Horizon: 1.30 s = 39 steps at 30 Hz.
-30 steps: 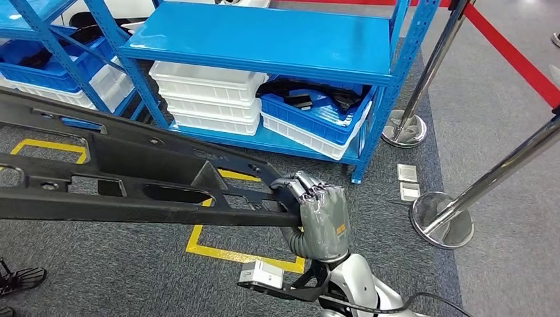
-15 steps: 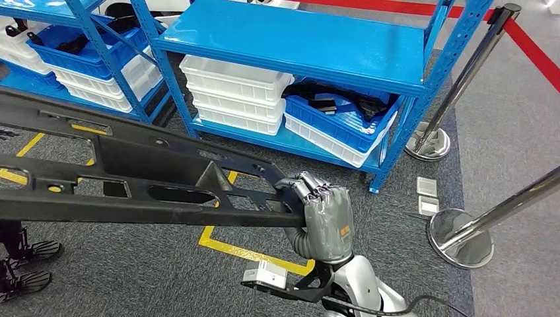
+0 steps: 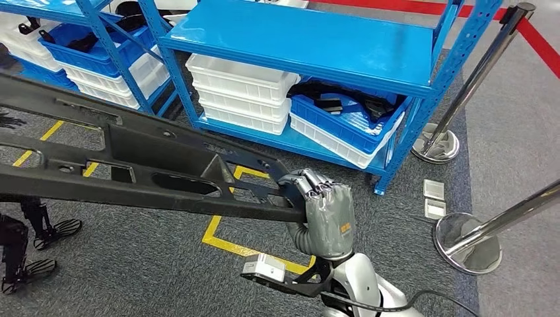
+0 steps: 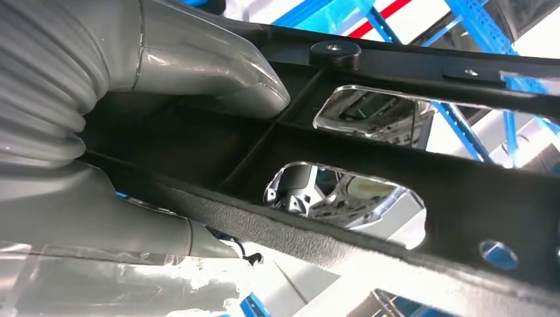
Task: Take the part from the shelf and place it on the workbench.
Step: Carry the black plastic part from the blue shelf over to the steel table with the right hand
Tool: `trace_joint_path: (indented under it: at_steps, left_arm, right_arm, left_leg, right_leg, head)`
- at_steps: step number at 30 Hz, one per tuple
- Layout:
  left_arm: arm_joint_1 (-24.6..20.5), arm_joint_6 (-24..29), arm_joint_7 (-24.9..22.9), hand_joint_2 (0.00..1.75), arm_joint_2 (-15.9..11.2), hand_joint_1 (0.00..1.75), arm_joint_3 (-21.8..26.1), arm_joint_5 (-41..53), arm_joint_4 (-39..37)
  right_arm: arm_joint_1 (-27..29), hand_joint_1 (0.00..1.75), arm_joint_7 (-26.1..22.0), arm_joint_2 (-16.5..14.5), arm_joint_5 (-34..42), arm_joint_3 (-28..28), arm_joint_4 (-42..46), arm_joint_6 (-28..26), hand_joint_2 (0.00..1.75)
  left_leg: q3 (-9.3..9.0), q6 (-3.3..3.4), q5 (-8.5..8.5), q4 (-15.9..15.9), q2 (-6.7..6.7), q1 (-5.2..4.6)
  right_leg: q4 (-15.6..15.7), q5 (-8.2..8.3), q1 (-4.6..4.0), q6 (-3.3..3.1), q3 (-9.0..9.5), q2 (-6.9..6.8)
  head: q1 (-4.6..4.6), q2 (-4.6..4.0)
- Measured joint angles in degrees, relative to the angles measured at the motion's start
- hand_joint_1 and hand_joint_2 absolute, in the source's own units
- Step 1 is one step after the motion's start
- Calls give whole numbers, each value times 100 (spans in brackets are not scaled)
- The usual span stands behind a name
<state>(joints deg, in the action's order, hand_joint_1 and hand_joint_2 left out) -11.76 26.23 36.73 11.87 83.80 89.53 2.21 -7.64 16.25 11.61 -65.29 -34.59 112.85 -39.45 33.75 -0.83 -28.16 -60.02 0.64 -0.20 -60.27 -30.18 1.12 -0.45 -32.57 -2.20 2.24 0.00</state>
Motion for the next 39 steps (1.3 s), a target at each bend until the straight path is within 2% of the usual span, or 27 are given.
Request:
trace_joint_path:
  at_steps: [2, 3, 5, 6, 8, 9, 10, 11, 13, 14, 15, 18, 20, 21, 23, 24, 25, 26, 28, 30, 31, 33, 35, 37, 39]
  left_arm:
    - [2, 0, -8, 175, 0, 0, 0, 9, 0]
    - [4, 0, -11, 175, 1, 0, 0, 15, 0]
    - [0, 0, -18, 175, 2, 0, 0, 30, 0]
    - [-4, 0, -22, 175, 5, 0, 0, 37, 0]
    - [-7, 0, -28, 175, 10, 0, 0, 42, 0]
    - [-5, 0, -31, 175, 13, 0, 0, 42, 0]
    - [-4, 0, -31, 175, 13, 0, 0, 42, 0]
    - [-5, 0, -32, 175, 14, 0, 0, 42, 0]
    - [-11, 1, -32, 175, 16, 0, 0, 43, 0]
    - [-15, 2, -33, 175, 17, 0, 0, 43, 0]
    - [-17, 3, -34, 175, 17, 0, 0, 44, 0]
    - [-21, 9, -48, 175, 17, 0, 0, 44, 0]
    - [-29, 11, -60, 175, 16, 0, 0, 44, 0]
    - [-35, 13, -66, 175, 15, 0, 0, 44, 0]
    - [-45, 15, -72, 175, 15, 0, 0, 45, 0]
    - [-45, 16, -75, 175, 15, 0, 0, 43, 0]
    - [-45, 17, -77, 175, 15, 0, 0, 35, 0]
    - [-44, 20, -77, 175, 14, 0, 0, 21, 0]
    - [-44, 28, -78, 175, 12, 0, 0, -8, 0]
    - [-48, 33, -79, 175, 10, 0, 0, -20, 0]
    - [-45, 34, -83, 175, 10, 0, 0, -28, 0]
    - [-26, 34, -104, 175, 8, 0, 0, -51, 0]
    - [-12, 37, -132, 175, 7, 0, 0, -70, 0]
    - [-13, 37, -148, 175, 7, 0, 0, -73, 0]
    - [-11, 37, -157, 175, 7, 0, 0, -75, 0]
  right_arm:
    - [6, 175, 21, 24, -13, 2, 11, -1, 175]
    - [9, 175, 38, 37, -22, 3, 16, -1, 175]
    - [15, 175, 80, 70, -51, 5, 26, -1, 175]
    - [21, 175, 99, 88, -63, 6, 30, -1, 175]
    - [42, 175, 130, 125, -77, 6, 33, -1, 175]
    - [53, 175, 148, 143, -76, 6, 33, -1, 175]
    - [61, 175, 167, 160, -76, 6, 33, -1, 175]
    - [64, 175, 184, 175, -76, 6, 33, -1, 175]
    - [61, 175, 208, 202, -81, 6, 35, -1, 175]
    - [61, 175, 220, 214, -86, 6, 41, -1, 175]
    - [62, 175, 236, 224, -91, 6, 50, -1, 175]
    - [65, 175, 279, 252, -107, 6, 75, -1, 175]
    - [67, 175, 264, 261, -110, 8, 86, -1, 175]
    - [74, 175, 230, 261, -107, 11, 94, -1, 175]
    - [104, 175, 127, 258, -93, 26, 107, -1, 175]
    - [126, 175, 66, 255, -84, 36, 107, -1, 175]
    - [146, 175, 7, 248, -76, 48, 107, -1, 175]
    - [162, 175, -54, 237, -67, 62, 107, 0, 175]
    - [175, 175, -169, 201, -51, 105, 107, 0, 175]
    - [181, 175, -252, 155, -31, 161, 107, -1, 175]
    - [185, 175, -277, 136, -21, 183, 107, -1, 175]
    - [192, 175, -303, 107, -7, 211, 107, -1, 175]
    - [194, 175, -319, 86, -5, 241, 107, -1, 175]
    - [203, 175, -331, 74, -4, 270, 107, -1, 175]
    - [234, 175, -333, 68, 0, 289, 106, -1, 175]
  left_leg:
    - [-4, 41, -11, 73, -4, -30]
    - [-17, 72, 4, 104, -12, -15]
    - [-60, 149, 46, 191, -32, 15]
    - [-78, 180, 62, 224, -40, 30]
    - [-78, 213, 64, 228, -75, 21]
    - [-77, 216, 62, 223, -101, 17]
    - [-77, 217, 59, 215, -132, 15]
    - [-78, 215, 54, 201, -168, 15]
    - [-70, 191, 30, 158, -240, 21]
    - [-50, 168, 13, 116, -277, 12]
    - [-26, 141, 2, 83, -306, 7]
    - [18, 68, -3, 43, -351, -2]
    - [72, 5, -121, -119, -292, -1]
    - [171, -33, -264, -358, -242, 6]
    - [506, -92, -609, -1081, -161, 30]
    - [662, -108, -716, -1401, -142, 43]
    - [739, -113, -721, -1549, -131, 49]
    - [703, -108, -612, -1466, -119, 52]
    - [372, -66, -216, -760, -37, 45]
    - [77, -11, 12, -105, 97, -2]
    - [28, 13, 28, 31, 137, -25]
    - [26, 64, 28, 80, 90, -39]
    - [-14, 137, 72, 163, 25, -9]
    - [-49, 199, 107, 226, -37, 14]
    - [-47, 224, 108, 226, -119, 8]
  right_leg:
    - [24, 8, -4, 47, 8, -24]
    - [27, -4, -1, 77, 19, -26]
    - [-154, -148, -2, 129, -38, 47]
    - [-407, -303, -2, 143, -150, 106]
    - [-1114, -635, -7, 156, -493, 182]
    - [-1374, -700, -7, 161, -626, 190]
    - [-1456, -659, -6, 164, -676, 192]
    - [-1315, -508, -4, 161, -622, 195]
    - [-620, -118, 9, 149, -310, 262]
    - [-302, 0, 13, 135, -176, 301]
    - [-116, 47, 13, 117, -103, 334]
    - [-36, 47, -2, 41, -93, 296]
    - [-14, 62, 15, -9, -77, 236]
    - [-5, 65, 26, -30, -70, 197]
    - [-6, 55, 22, -55, -66, 118]
    - [-7, 50, 19, -61, -62, 75]
    - [-7, 44, 19, -64, -57, 35]
    - [-8, 36, 19, -63, -47, -2]
    - [-6, 14, 19, -46, -12, -65]
    - [-6, -9, 0, -11, 12, -120]
    - [0, -16, -9, 9, 18, -150]
    - [32, -18, -18, 56, 46, -215]
    - [-60, -109, -14, 108, 41, -138]
    - [-557, -409, -12, 129, -171, 69]
    - [-1270, -714, -17, 132, -523, 179]
  head:
    - [0, 0]
    - [2, 0]
    - [11, 0]
    - [24, 0]
    - [54, 0]
    - [63, 0]
    - [68, 0]
    - [72, 0]
    - [89, 0]
    - [98, 0]
    - [100, 0]
    - [89, 0]
    - [66, 0]
    - [46, 0]
    - [8, 0]
    - [4, 0]
    - [3, 0]
    - [-1, 0]
    - [-5, 0]
    - [-8, 0]
    - [-8, 0]
    - [-4, 0]
    - [1, 0]
    - [28, 0]
    - [56, 0]
